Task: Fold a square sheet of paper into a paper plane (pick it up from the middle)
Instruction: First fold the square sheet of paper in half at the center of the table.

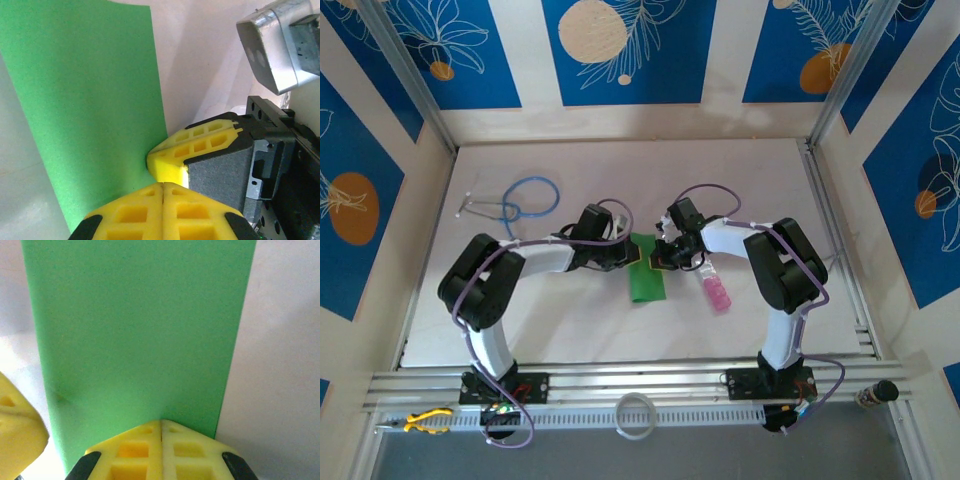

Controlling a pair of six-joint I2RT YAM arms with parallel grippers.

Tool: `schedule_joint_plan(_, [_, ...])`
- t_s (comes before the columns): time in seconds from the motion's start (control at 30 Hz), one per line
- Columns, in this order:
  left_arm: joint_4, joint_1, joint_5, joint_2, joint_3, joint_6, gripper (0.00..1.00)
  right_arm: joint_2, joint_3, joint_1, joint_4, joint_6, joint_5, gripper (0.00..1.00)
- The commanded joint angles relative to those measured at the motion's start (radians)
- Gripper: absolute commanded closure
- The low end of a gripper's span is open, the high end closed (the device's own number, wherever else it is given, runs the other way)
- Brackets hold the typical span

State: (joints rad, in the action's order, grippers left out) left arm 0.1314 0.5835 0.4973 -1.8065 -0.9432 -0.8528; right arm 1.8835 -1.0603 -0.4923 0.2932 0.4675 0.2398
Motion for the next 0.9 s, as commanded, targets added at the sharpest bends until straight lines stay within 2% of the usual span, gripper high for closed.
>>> schedule_joint_plan(0.0, [-0.009, -0.008, 0.009, -0.022, -0.014, 0.05, 1.0, 0.045, 0.002, 0.008, 0.078, -0.023, -0.048, 1.0])
schedule_joint_plan(0.5, [-0.014, -0.011, -0.107, -0.054, 0.112, 0.114, 1.0, 0.052, 0.045, 0.001, 0.063, 0.02, -0.065, 1.0])
schedule_joint_plan(0.77, [-0.039, -0.011, -0.061, 0.04, 0.068, 0.078, 1.0, 0.043, 0.048, -0.01, 0.068, 0.031, -0.088, 1.0])
schedule_joint_plan(0.87, [-0.019, -0.01, 0.004, 0.062, 0.054, 0.027, 1.0, 0.042, 0.046, -0.01, 0.072, 0.033, -0.09, 1.0])
